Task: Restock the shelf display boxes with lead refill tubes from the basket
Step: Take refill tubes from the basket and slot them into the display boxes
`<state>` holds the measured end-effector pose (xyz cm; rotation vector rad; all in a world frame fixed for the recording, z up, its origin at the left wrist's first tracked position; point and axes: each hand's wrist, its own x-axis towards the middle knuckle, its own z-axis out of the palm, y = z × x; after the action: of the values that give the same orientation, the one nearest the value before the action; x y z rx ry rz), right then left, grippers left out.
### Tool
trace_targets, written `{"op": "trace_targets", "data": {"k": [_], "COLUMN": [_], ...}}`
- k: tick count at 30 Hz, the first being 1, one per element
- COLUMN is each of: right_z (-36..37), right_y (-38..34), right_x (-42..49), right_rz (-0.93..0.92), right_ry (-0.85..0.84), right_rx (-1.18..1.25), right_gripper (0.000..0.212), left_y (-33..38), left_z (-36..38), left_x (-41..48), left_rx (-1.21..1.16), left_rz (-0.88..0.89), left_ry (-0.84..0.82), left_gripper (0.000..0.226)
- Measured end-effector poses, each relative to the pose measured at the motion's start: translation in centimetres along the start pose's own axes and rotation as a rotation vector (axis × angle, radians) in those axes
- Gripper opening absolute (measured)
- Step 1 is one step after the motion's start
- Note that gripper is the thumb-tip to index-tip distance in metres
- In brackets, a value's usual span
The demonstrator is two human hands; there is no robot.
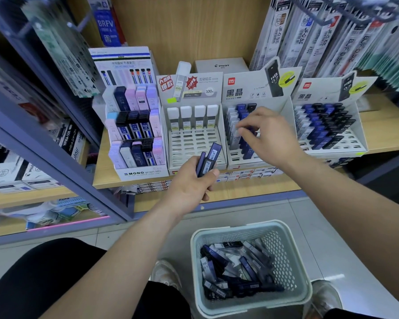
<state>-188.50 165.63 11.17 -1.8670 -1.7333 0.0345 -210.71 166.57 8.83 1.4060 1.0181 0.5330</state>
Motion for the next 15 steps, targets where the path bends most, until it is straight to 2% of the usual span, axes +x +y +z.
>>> {"op": "trace_targets", "data": {"k": [7, 11, 15], "right_z": [0.6, 0.1, 0.2], "right_y": [-0.4, -2.0, -4.5], "right_x": [-0.2, -1.2, -2.6], "right_rz": [0.064, 0.094, 0.112], "right_ry": [0.008, 0.084, -0.134], "right_rx": [-0.041, 0.082, 0.331], "right_gripper": [0.014, 0.017, 0.021], "left_y": [0.0, -0.1, 0.3], "left_z": [-0.3, -0.2, 0.1], "left_x": [0.0, 0.2, 0.1], "left_rx": [0.003, 0.015, -0.013], "left_rz": [0.004, 0.016, 0.037], "left_ry": [0.018, -0.004, -0.03], "left_gripper": [0.01, 0.008, 0.008]}}
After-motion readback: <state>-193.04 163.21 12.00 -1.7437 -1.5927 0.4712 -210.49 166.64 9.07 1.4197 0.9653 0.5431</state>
